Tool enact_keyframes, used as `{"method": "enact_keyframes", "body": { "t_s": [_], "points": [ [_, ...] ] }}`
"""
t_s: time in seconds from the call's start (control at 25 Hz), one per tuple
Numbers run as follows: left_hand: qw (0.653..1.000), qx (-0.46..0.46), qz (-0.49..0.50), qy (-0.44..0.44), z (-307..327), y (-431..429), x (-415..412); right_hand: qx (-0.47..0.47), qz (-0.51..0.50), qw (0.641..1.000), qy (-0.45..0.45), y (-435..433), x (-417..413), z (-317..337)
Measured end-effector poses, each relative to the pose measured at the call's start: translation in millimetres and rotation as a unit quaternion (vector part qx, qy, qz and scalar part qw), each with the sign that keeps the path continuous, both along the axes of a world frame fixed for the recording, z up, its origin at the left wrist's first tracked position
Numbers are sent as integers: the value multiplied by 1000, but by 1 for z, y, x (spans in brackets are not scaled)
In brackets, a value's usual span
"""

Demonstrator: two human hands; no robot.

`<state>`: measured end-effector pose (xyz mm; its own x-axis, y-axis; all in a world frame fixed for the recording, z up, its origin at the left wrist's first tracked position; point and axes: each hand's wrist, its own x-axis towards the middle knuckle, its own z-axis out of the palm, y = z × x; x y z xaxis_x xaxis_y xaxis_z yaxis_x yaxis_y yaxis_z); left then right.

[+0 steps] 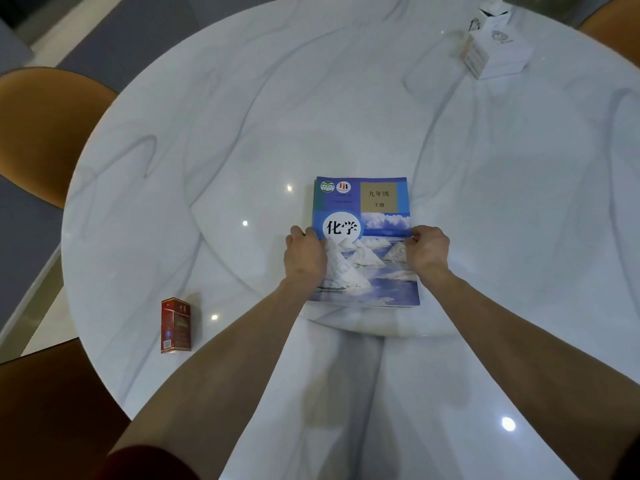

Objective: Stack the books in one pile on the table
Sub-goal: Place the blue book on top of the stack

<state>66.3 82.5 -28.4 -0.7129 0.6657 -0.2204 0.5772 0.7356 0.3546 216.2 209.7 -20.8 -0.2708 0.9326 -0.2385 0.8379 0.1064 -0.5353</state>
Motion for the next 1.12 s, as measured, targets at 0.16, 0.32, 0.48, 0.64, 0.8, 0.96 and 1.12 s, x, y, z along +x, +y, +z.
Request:
{"method": "enact_keyframes", "body": {
  "t_s": [0.16,0.32,0.48,0.64,0.8,0.96,1.12],
  "points": [
    [1000,2,2,-10,-1,-4,-1,-4,8,1000,-12,0,0,2],
    [1000,-1,-23,-3,3,-16,-11,7,0,1000,-12,-2,0,11],
    [996,-14,-72,51,10,-40,-22,66,65,995,-30,-17,-9,28],
    [984,-47,-128,116,17,-69,-32,134,200,969,-57,-47,-34,45],
    [976,-65,-151,145,25,-105,-42,146,329,926,-112,-92,-69,57],
    [977,-75,-137,142,30,-146,-53,145,417,894,-79,-144,-95,53],
    [977,-100,-121,144,29,-191,-66,74,473,877,-36,-188,-116,38]
  ]
}}
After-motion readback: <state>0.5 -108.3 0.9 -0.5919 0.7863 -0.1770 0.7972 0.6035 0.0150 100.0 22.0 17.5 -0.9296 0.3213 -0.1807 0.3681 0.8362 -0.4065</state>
